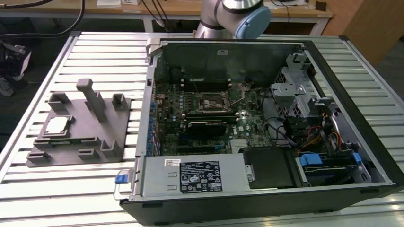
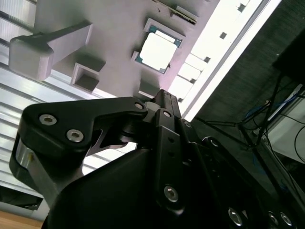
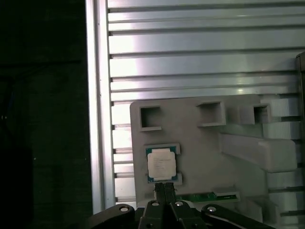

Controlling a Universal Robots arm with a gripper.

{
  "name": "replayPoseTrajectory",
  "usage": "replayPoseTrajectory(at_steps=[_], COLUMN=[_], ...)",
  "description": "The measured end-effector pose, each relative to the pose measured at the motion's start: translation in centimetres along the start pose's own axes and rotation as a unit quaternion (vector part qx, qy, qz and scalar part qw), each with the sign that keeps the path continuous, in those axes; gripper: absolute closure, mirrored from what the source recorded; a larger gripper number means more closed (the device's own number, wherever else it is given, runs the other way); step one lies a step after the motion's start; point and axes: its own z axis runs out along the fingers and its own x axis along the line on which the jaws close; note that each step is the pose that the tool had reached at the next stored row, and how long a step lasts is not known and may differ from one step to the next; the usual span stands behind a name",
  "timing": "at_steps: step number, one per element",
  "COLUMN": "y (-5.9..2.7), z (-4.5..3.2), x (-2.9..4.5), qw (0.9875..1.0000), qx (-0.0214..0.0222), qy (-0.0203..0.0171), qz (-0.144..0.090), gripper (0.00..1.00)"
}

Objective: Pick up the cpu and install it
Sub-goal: 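Pick up the cpu and move it towards the insertion slot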

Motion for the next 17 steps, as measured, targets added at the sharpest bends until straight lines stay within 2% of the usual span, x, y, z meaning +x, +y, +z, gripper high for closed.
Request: replayPoseTrajectory(at_steps=[7, 11, 12, 13, 15, 16, 17], y=[-0.03, -0.06, -0.08, -0.09, -0.1, -0.11, -0.12], z=[0.67, 0.89, 0.94, 1.02, 1.21, 1.34, 1.5], x=[0.0, 0.01, 0.0, 0.0, 0.01, 0.01, 0.01], qw=[0.9992, 0.9991, 0.9991, 0.9991, 0.999, 0.999, 0.9989], qx=[-0.0003, 0.0001, 0.0, 0.0, 0.0, 0.0, 0.0], qy=[0.0026, 0.0027, 0.0027, 0.0026, 0.0027, 0.0027, 0.0027], qz=[-0.04, -0.042, -0.043, -0.043, -0.044, -0.045, -0.046], gripper=[0.89, 0.89, 0.84, 0.84, 0.71, 0.71, 0.65])
